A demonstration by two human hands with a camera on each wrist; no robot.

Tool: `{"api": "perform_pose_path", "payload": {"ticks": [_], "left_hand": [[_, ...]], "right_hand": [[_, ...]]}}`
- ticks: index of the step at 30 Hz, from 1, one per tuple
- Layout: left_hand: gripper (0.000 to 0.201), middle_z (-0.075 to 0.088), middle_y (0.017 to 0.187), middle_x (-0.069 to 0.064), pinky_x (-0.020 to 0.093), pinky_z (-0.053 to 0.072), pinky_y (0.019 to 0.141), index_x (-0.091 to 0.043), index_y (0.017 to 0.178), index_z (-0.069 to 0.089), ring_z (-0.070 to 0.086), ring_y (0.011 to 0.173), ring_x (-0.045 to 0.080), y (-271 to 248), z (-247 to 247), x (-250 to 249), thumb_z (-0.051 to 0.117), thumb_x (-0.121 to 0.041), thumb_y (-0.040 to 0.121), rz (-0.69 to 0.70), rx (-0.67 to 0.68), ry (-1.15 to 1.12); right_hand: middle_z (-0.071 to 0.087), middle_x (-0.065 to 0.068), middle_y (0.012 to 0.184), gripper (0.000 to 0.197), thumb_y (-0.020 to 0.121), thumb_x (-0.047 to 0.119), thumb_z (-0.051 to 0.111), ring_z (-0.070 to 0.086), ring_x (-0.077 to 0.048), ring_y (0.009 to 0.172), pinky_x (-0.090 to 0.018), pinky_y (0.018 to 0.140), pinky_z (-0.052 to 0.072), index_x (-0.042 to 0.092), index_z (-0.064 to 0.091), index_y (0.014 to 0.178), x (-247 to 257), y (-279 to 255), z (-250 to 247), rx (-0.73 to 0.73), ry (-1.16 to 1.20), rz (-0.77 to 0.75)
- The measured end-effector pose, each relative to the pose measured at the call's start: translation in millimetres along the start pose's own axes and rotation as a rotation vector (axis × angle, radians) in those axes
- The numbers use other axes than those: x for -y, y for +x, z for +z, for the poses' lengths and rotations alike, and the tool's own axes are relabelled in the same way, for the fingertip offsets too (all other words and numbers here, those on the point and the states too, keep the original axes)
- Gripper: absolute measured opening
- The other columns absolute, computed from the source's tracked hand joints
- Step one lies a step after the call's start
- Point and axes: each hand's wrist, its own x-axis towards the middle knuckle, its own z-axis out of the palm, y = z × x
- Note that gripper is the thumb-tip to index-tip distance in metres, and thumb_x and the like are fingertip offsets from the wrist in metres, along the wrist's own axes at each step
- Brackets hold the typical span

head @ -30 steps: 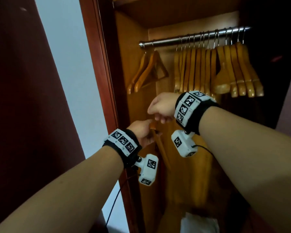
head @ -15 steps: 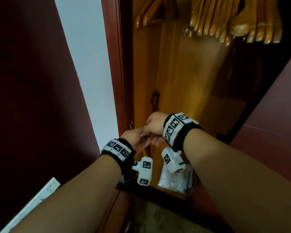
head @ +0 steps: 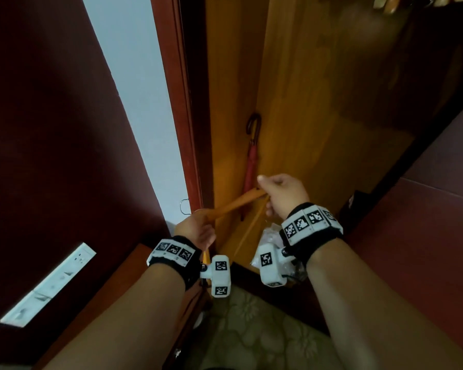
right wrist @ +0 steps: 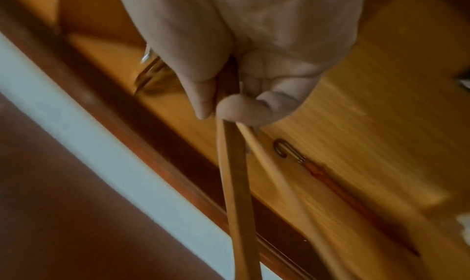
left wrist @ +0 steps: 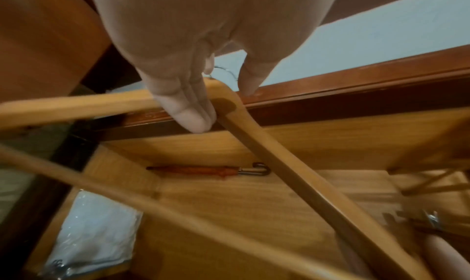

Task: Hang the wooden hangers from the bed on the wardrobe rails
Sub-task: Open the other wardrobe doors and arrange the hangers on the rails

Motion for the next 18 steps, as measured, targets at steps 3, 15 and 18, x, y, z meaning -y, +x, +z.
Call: {"api": "perform_pose_path", "payload": {"ticks": [3,15,18], "left_hand": [[0.011,0.047,0.070,0.003,0.027,0.039,0.053,-0.011,0.076,0.057,0.042,0.055,0.015,5,-10,1,0.060,-0.004,0.084,0.029,-0.107,0.105],[0.043,0.075,0.099,0.006,0.038,0.054,0.087,-0.020,0.116,0.070,0.072,0.095,0.025,5,-34,15,0.084,-0.021,0.076,0.215,0.200,0.428],[0.040,0.076,0.098,0.006,0.039,0.054,0.088,-0.020,0.107,0.073,0.073,0.092,0.024,4,-36,16,0.087,-0.024,0.070,0.266,0.190,0.555]], "right_hand": [[0.060,0.002,0.053,0.049,0.082,0.064,0.062,0.059,-0.016,0.046,-0.035,0.060,0.055,0.020,0.065,0.104,-9,9,-14,-0.084,0.140,0.036],[0.062,-0.005,0.075,0.044,0.090,0.053,0.061,0.062,-0.019,0.065,-0.035,0.070,0.059,0.010,0.066,0.098,-32,36,-30,-0.210,0.566,0.381],[0.063,-0.014,0.115,0.032,0.097,0.014,0.058,0.067,-0.027,0.101,-0.033,0.079,0.060,0.008,0.057,0.128,-31,38,-15,-0.114,0.587,0.426]]}}
